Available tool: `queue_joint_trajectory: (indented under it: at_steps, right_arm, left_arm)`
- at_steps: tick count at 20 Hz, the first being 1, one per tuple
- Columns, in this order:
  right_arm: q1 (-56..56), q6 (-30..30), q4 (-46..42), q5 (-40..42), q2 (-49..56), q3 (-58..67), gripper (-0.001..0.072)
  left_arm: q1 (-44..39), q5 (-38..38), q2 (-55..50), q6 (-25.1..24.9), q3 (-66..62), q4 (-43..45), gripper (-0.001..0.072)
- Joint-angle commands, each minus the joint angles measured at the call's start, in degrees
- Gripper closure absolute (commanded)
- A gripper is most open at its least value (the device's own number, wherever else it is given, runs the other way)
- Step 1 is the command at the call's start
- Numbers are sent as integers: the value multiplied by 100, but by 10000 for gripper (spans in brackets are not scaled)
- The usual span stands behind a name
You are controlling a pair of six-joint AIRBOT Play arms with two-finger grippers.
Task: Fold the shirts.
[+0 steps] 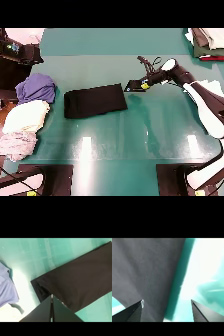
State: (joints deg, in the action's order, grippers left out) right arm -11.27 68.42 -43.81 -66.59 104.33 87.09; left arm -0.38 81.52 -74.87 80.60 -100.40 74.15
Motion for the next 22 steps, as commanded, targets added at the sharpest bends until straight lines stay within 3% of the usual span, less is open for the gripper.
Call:
queue_joint_trajectory:
  at_steps: [1,5,7,8,9,11,18,22]
  right_arm:
    - [-63,31,385,-332,551,247,32]
    - [-599,144,645,-544,1137,813,45]
    - [-800,48,1381,-439,1314,896,186]
    - [-874,-66,1687,-330,1360,896,211]
    - [-929,-168,1893,-227,1381,896,340]
    - [-979,-378,1937,-190,1353,898,685]
    - [50,-367,713,-737,269,885,690]
    - [1440,225,-610,-708,-592,885,690]
  left_arm:
    - [7,-59,0,-2,181,-2,681]
    - [7,-52,0,-2,457,-2,682]
    - [7,-50,0,-4,463,-2,681]
    - [7,-46,0,-7,463,0,681]
    - [7,-42,0,-9,463,-2,681]
    - [7,-13,0,-9,463,0,681]
    - [7,48,0,-63,463,-2,681]
    - [7,35,0,-59,463,-70,681]
